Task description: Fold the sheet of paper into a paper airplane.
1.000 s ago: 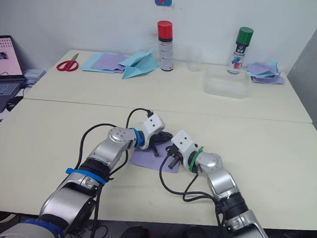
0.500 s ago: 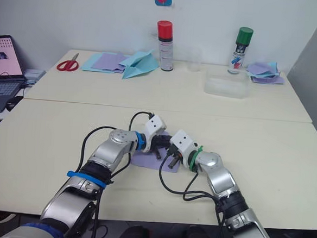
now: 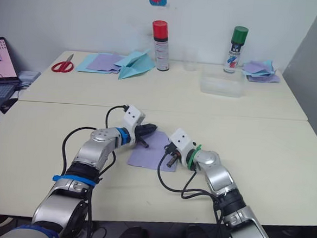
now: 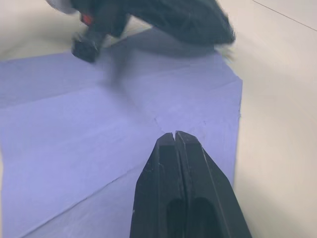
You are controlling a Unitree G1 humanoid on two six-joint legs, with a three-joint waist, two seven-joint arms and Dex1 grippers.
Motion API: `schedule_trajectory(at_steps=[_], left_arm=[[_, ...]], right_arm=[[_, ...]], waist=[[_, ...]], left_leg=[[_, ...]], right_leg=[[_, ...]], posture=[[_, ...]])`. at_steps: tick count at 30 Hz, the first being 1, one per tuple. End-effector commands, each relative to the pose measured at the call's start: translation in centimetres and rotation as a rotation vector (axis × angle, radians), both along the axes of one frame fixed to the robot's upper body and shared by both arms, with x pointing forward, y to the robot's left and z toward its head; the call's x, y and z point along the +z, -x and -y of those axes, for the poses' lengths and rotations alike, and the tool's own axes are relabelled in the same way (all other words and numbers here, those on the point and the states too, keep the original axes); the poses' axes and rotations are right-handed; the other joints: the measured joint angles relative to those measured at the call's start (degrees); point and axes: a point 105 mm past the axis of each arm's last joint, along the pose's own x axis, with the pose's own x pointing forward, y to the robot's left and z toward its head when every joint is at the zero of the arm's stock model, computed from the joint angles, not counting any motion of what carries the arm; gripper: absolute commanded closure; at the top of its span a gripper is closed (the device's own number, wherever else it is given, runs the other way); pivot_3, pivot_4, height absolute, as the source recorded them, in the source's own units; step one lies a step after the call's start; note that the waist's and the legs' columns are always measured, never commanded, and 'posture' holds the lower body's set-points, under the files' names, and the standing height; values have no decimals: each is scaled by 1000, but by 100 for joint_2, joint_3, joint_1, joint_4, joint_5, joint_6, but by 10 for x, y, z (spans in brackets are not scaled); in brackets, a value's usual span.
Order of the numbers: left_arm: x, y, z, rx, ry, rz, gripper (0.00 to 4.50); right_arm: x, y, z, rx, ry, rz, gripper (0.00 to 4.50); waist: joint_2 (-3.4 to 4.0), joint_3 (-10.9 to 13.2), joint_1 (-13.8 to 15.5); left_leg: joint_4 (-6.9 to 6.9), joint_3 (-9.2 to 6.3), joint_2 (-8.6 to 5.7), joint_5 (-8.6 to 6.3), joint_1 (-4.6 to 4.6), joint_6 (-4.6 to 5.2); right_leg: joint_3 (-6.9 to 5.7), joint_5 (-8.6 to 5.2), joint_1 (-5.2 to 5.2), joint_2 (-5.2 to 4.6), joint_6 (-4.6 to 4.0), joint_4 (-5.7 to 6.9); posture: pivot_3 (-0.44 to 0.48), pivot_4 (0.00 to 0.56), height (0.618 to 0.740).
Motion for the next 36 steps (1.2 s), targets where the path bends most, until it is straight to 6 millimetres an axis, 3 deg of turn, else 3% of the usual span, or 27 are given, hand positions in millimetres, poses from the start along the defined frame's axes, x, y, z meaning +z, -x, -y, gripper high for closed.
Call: schedule_trajectory(at_steps=[1, 3, 6, 10, 18, 22, 24, 28, 36], left_arm=[[45, 2, -20, 86, 111, 128, 4500], [53, 8, -32, 131, 164, 140, 4500], [52, 20, -41, 153, 216, 120, 3874], [37, 35, -41, 131, 237, 62, 2597], [10, 40, -37, 101, 175, -13, 43], [4, 43, -28, 36, 128, -20, 43], [3, 43, -27, 24, 110, -13, 436], [3, 45, -22, -20, 55, 21, 1549], [-1, 51, -13, -107, -96, 92, 4217]], right_arm=[[-16, -1, 3, -24, 39, -48, 4492], [-16, -2, 3, -24, 39, -47, 4492], [-16, -3, 2, -25, 40, -45, 4500], [-17, -3, 0, -19, 41, -46, 4500], [-15, -6, -3, -7, 38, -41, 4500], [-15, -6, -4, -5, 37, -39, 4500], [-15, -6, -3, -6, 36, -38, 4500], [-14, -6, -2, -11, 35, -36, 4500], [-15, -5, -1, -19, 33, -39, 4500]], waist=[[0, 0, -10], [0, 0, -49], [0, 0, -54], [0, 0, -50], [-1, 0, -45], [-1, 0, -47], [-1, 0, -48], [0, 0, -48], [0, 0, -45]], left_leg=[[0, 0, 1, 0, 1, 0], [-1, 1, 2, 0, 4, 0], [-6, -6, 6, 0, 8, 0], [-5, -6, 4, 0, 9, 0], [-5, -7, 3, 0, 10, 0], [-5, -5, 3, 0, 9, 0], [-6, -6, 4, 0, 9, 0], [-6, -6, 4, 0, 9, 0], [-7, -5, 4, 0, 8, 0]], right_leg=[[4, 0, 0, -1, 0, 0], [10, 0, -1, -1, 0, 1], [8, 0, 0, -6, 0, 1], [8, 0, 2, -8, 0, 2], [9, 2, 2, -7, -3, 1], [11, 2, 0, -7, -3, -1], [11, 2, 0, -7, -3, -1], [11, 2, 0, -7, -3, -1], [12, 1, -1, -8, -4, -2]], posture=[[0, 150, 740], [0, 150, 740], [0, 150, 740], [0, 150, 740], [0, 150, 740], [0, 150, 740], [0, 150, 740], [0, 150, 740], [0, 150, 740]])
